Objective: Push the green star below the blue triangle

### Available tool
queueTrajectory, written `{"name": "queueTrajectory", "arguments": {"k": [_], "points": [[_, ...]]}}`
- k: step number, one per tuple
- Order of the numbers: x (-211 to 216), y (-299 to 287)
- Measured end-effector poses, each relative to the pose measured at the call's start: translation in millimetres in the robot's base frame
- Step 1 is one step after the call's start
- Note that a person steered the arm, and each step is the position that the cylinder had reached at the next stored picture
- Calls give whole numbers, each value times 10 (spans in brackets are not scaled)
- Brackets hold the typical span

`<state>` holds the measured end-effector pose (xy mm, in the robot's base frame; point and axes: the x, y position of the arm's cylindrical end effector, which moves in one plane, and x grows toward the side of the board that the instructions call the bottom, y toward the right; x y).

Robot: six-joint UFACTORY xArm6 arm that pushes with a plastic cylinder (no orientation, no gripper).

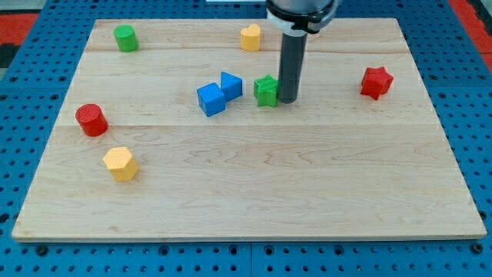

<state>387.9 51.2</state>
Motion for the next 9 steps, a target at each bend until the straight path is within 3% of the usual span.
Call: {"name": "queueTrajectory", "arguments": {"k": [2,4,9], "points": [[-50,173],[-514,174],[-158,-275]]}}
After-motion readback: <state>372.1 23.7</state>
